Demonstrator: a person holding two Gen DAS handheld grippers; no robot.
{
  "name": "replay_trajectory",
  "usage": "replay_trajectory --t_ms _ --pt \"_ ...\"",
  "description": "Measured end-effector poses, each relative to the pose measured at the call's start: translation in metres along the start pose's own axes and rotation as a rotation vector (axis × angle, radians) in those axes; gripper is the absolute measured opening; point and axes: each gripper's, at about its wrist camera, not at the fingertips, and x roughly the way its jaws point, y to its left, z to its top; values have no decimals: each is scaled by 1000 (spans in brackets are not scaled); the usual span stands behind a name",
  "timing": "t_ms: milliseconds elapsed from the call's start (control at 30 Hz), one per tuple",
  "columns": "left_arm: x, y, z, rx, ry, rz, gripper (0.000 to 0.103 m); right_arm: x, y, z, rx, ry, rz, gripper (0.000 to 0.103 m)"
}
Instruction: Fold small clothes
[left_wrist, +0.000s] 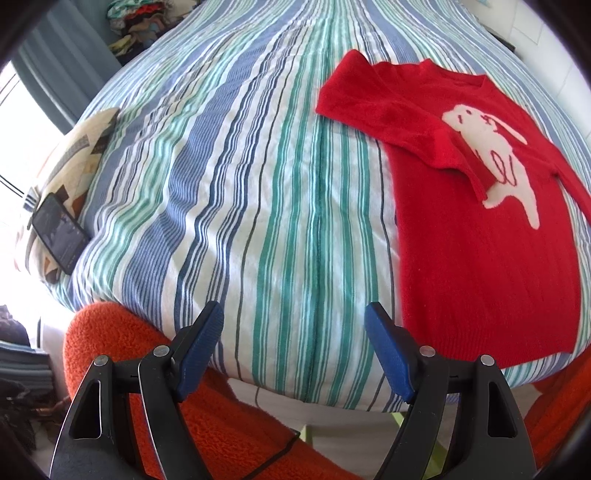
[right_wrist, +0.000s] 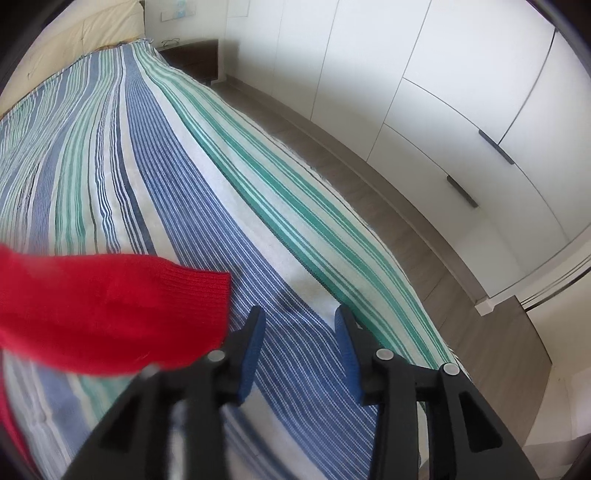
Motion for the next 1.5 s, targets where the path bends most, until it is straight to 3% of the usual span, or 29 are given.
replay_trajectory --t_ms 133,233,367,467,567,600,633,667,700,800,867,967,1067,1133,1233,1400,1500 --pt "-13 -8 22 60 -101 17 84 -8 -21 -1 50 -11 -58 46" --pt "-22 -41 42 198 -204 -45 84 -26 -31 -7 70 -33 -39 48" --pt "-17 -123 60 560 -325 -130 84 -68 -15 -31 28 -90 80 58" --pt "21 -181 62 847 -339 -42 83 -97 6 -56 -21 -116 192 60" --pt "65 -209 65 992 -320 69 71 -115 30 -80 -74 -134 268 61" --pt "74 -212 69 1003 -316 77 60 -119 38 -88 -87 -133 284 61" --pt "79 -213 73 1000 -307 59 34 -120 46 -96 -100 -130 294 61" --pt "81 -212 78 981 -293 38 15 -121 53 -101 -121 -126 293 61" --pt "79 -208 86 938 -283 23 8 -122 57 -105 -146 -132 277 61" --pt "50 -164 121 705 -326 -66 8 -124 62 -107 -175 -163 252 62" --pt "35 -104 157 487 -343 -76 8 -121 60 -105 -168 -154 258 62" --pt "35 22 203 86 -308 -42 8 -116 56 -103 -148 -140 268 62" --pt "56 138 209 -236 -244 16 7 -115 55 -103 -140 -136 267 62" --pt "76 187 196 -370 -202 18 7 -116 57 -103 -143 -139 262 62" --pt "107 212 169 -432 -141 23 7 -117 61 -103 -157 -141 253 62" --pt "141 196 142 -363 -90 59 8 -114 68 -103 -191 -123 238 62" --pt "146 196 128 -398 -81 54 9 -112 66 -103 -186 -114 240 62"
